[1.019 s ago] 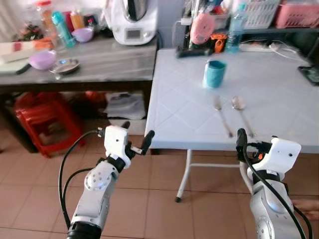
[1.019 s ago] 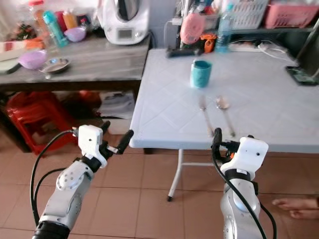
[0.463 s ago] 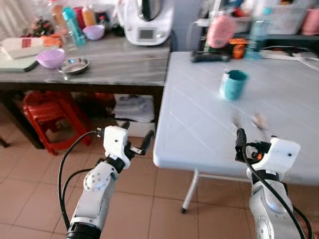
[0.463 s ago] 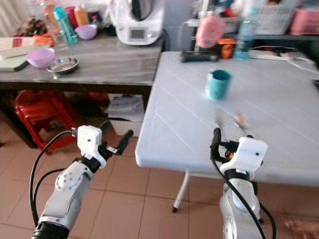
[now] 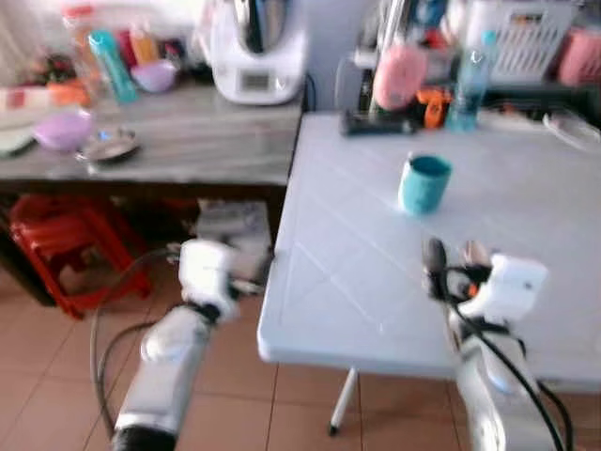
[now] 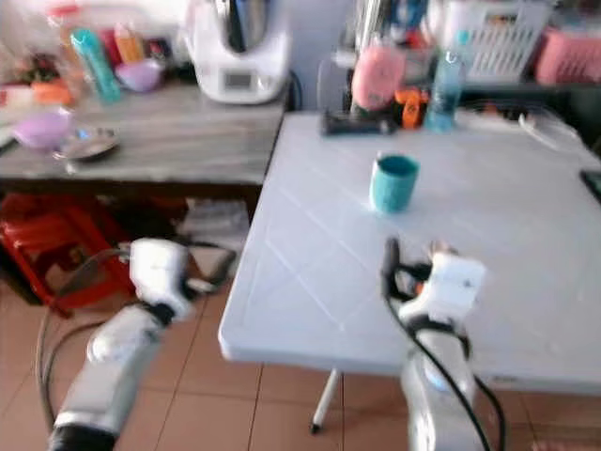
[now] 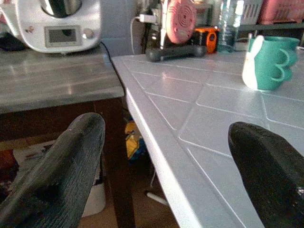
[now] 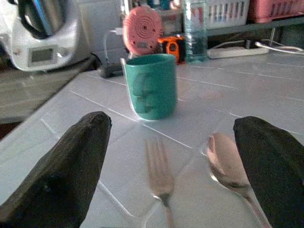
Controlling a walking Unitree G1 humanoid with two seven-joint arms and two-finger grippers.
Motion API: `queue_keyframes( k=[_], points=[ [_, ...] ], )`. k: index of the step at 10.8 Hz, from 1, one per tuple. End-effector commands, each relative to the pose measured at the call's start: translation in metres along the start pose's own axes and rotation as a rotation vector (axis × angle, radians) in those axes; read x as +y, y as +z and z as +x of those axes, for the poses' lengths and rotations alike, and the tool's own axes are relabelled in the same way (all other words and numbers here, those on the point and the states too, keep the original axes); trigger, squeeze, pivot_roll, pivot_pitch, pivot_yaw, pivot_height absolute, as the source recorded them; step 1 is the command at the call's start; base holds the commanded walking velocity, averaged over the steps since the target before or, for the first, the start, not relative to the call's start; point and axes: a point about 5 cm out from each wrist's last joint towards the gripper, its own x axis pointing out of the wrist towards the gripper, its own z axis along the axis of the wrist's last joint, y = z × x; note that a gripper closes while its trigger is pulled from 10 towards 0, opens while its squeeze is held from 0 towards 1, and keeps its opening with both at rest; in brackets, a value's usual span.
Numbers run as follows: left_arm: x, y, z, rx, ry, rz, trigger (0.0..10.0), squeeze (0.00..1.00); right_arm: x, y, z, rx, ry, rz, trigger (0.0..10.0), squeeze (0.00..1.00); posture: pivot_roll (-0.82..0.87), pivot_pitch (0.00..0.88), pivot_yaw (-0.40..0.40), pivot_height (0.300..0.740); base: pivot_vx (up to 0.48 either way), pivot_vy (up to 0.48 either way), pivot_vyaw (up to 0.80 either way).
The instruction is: Setting the table
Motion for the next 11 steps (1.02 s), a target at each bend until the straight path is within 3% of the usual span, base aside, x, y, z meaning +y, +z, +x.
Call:
queue_keyframes(
  k=[1,6,8,11],
  points=[
    [-0.008,-0.001,0.003,0.014,-0.026,0.005,10.0,0.00,-0.008,-0.003,-0.003,0.020,-0.025,-0.020,10.0,0.00,-0.02,0.000,0.072,0.740,0.000,0.000,0.00],
    [-0.002,-0.017,-0.018,0.133,-0.173,0.062,10.0,0.00,-0.013,-0.007,-0.002,0.072,-0.030,-0.044,10.0,0.00,-0.02,0.000,0.064,0.740,0.000,0.000,0.00],
    [-0.009,-0.014,-0.021,0.117,-0.303,0.055,10.0,0.00,-0.014,-0.011,0.002,0.111,-0.008,-0.066,10.0,0.00,-0.02,0.000,0.063,0.740,0.000,0.000,0.00],
    [-0.014,-0.011,-0.020,0.101,-0.351,0.026,10.0,0.00,-0.027,-0.010,0.019,0.172,-0.001,-0.118,10.0,0.00,-0.02,0.008,0.061,0.740,0.000,0.000,0.00]
  ],
)
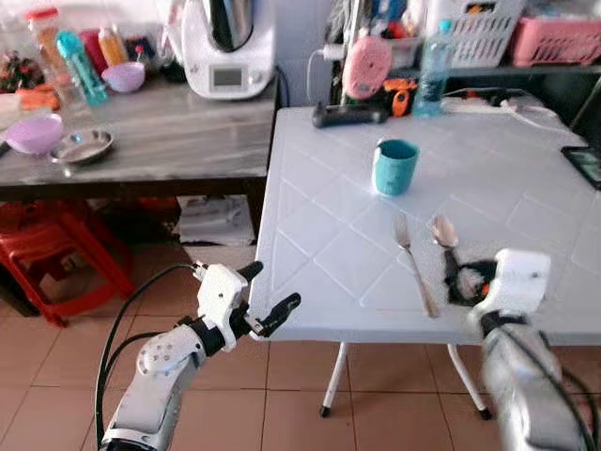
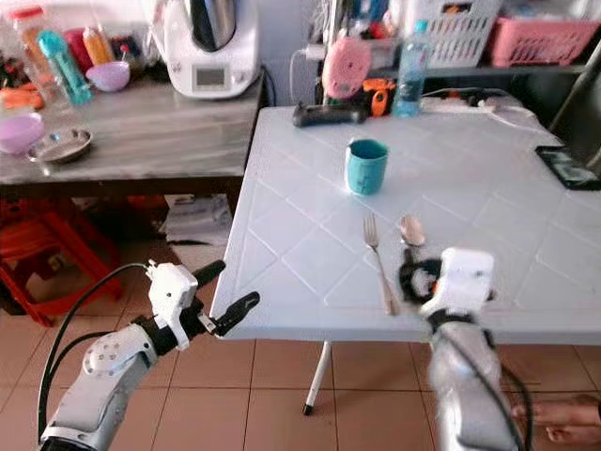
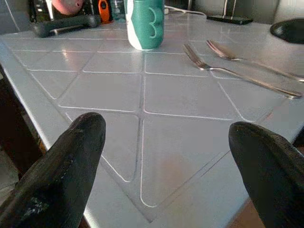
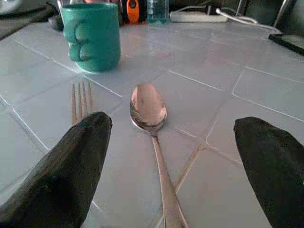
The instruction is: Setting the table
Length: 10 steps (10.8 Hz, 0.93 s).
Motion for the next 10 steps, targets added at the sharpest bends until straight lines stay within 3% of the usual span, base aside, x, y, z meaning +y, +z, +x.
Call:
queue_keyframes(
  k=[1,5,6,10],
  points=[
    [-0.005,0.003,0.001,-0.005,-0.047,-0.010,10.0,0.00,0.007,-0.001,0.009,0.039,0.050,-0.005,10.0,0.00,-0.01,0.016,0.058,0.740,0.000,0.000,0.00],
    [-0.004,0.008,0.000,0.001,-0.097,-0.003,10.0,0.00,0.033,0.006,0.033,0.090,0.199,-0.029,10.0,0.00,-0.01,0.031,0.056,0.740,0.000,0.000,0.00],
    [-0.001,0.012,0.001,-0.011,-0.099,-0.044,10.0,0.00,0.036,0.003,0.035,0.112,0.213,-0.045,10.0,0.00,-0.01,0.036,0.054,0.740,0.000,0.000,0.00],
    [0.003,0.015,0.000,0.000,-0.104,-0.051,10.0,0.00,0.050,-0.009,0.042,0.173,0.293,-0.028,10.0,0.00,0.00,0.051,0.059,0.740,0.000,0.000,0.00]
  ],
)
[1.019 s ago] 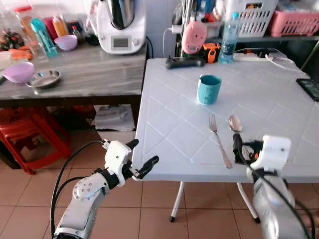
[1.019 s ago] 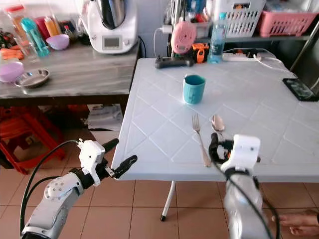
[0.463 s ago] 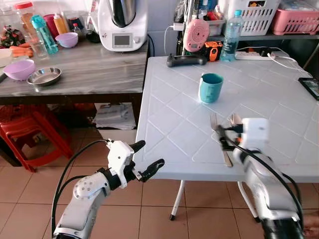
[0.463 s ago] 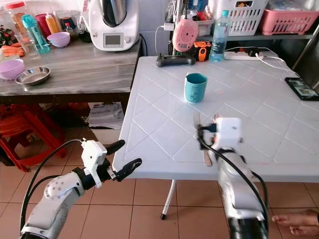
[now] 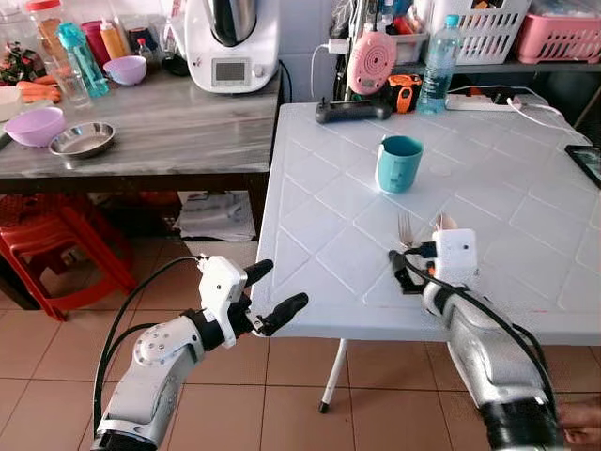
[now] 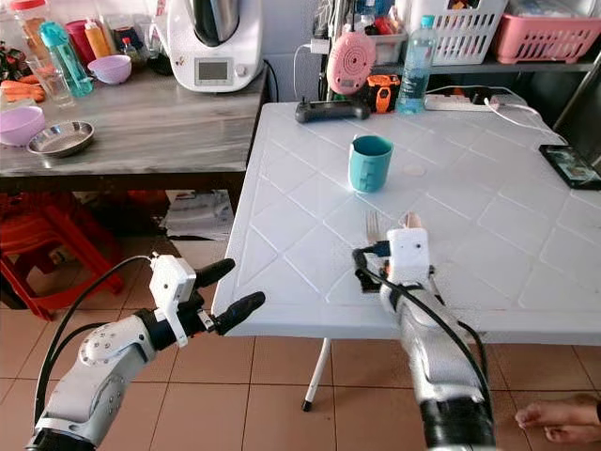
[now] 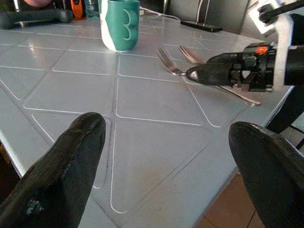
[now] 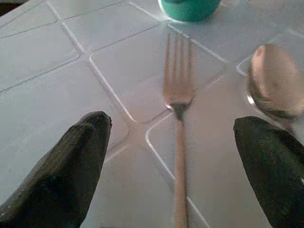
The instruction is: Setting the table
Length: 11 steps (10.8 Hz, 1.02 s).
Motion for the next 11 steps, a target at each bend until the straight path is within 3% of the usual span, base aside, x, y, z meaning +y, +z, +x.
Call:
queue_keyframes(
  k=[1,5,6,7,8,11],
  points=[
    [0.001,0.003,-0.003,-0.002,-0.005,0.005,10.0,0.00,0.008,0.003,0.005,-0.005,0.037,0.001,10.0,0.00,0.01,0.052,0.058,0.740,0.000,0.000,0.00],
    [-0.008,0.001,-0.006,0.014,-0.071,0.003,10.0,0.00,0.002,-0.006,0.011,0.050,0.032,0.015,10.0,0.00,0.02,0.067,0.063,0.740,0.000,0.000,0.00],
    [-0.010,0.003,-0.005,0.011,-0.082,0.007,10.0,0.00,-0.001,-0.010,0.012,0.063,0.040,0.035,7.6,0.00,0.02,0.067,0.066,0.740,0.000,0.000,0.00],
    [-0.010,0.003,-0.005,0.010,-0.084,0.007,10.0,0.00,-0.002,-0.011,0.013,0.063,0.037,0.039,2.4,0.00,0.02,0.068,0.068,0.740,0.000,0.000,0.00],
    [-0.009,0.005,-0.004,0.003,-0.082,0.022,10.0,0.00,-0.003,-0.012,0.014,0.067,0.038,0.042,0.0,0.00,0.02,0.066,0.068,0.740,0.000,0.000,0.00],
    [-0.014,0.012,0.003,-0.026,-0.128,0.085,10.0,0.00,-0.001,-0.023,0.015,0.137,0.081,0.030,0.0,0.00,0.02,0.064,0.056,0.740,0.000,0.000,0.00]
  ],
)
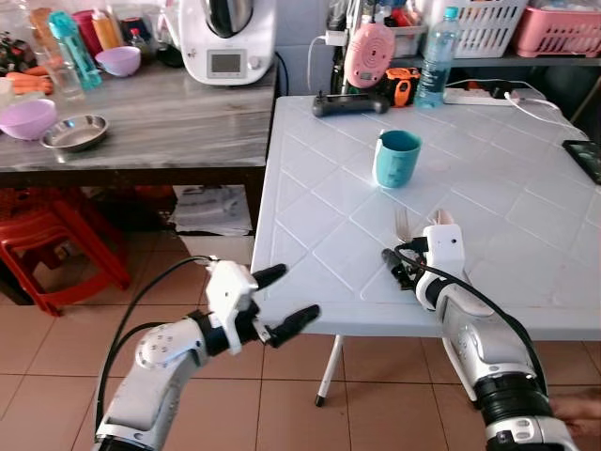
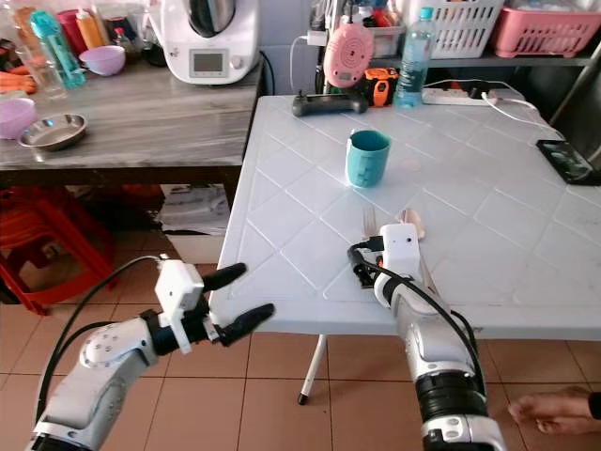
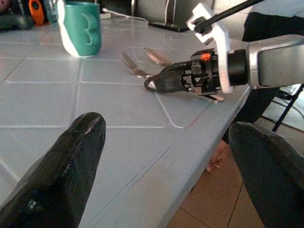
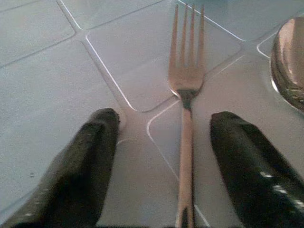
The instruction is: Setting the table
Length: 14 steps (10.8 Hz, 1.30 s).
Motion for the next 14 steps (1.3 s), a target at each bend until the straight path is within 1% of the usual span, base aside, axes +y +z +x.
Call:
queue_keyframes(
  k=[1,2,3,4,6,7,9,12,14],
  points=[
    [0.002,0.008,0.002,-0.017,0.003,0.058,10.0,0.00,0.000,-0.023,-0.001,0.116,0.015,0.015,0.0,0.00,0.01,0.064,0.057,0.740,0.000,0.000,0.00],
    [0.002,0.010,0.003,-0.033,0.009,0.067,10.0,0.00,-0.003,-0.025,-0.002,0.126,0.013,0.006,0.0,0.00,0.01,0.064,0.059,0.740,0.000,0.000,0.00],
    [0.005,0.014,0.011,-0.051,0.010,0.080,10.0,0.00,-0.005,-0.024,-0.002,0.122,0.011,0.005,0.0,0.00,0.01,0.065,0.058,0.740,0.000,0.000,0.00],
    [0.005,0.013,0.012,-0.049,0.007,0.084,10.0,0.00,-0.006,-0.024,-0.002,0.123,0.013,0.003,0.0,0.00,0.00,0.066,0.058,0.740,0.000,0.000,0.00],
    [0.007,0.012,0.012,-0.042,0.005,0.083,10.0,0.00,-0.007,-0.024,-0.003,0.127,0.018,-0.007,0.0,0.00,0.00,0.067,0.059,0.740,0.000,0.000,0.00],
    [0.008,0.011,0.011,-0.035,0.001,0.064,10.0,0.00,-0.009,-0.025,-0.003,0.130,0.015,-0.008,0.0,0.00,0.00,0.067,0.058,0.740,0.000,0.000,0.00],
    [0.006,0.008,0.009,-0.011,-0.030,0.062,10.0,0.00,-0.008,-0.026,-0.003,0.138,0.021,-0.008,0.0,0.00,0.00,0.066,0.059,0.740,0.000,0.000,0.00],
    [0.007,0.006,0.007,0.002,-0.040,0.064,10.0,0.00,-0.006,-0.028,-0.003,0.141,0.020,-0.001,0.0,0.00,0.00,0.062,0.066,0.740,0.000,0.000,0.00],
    [0.010,0.005,0.007,0.002,-0.027,0.069,10.0,0.00,-0.012,-0.027,-0.006,0.130,-0.016,0.019,0.0,0.00,0.00,0.061,0.071,0.740,0.000,0.000,0.00]
  ],
)
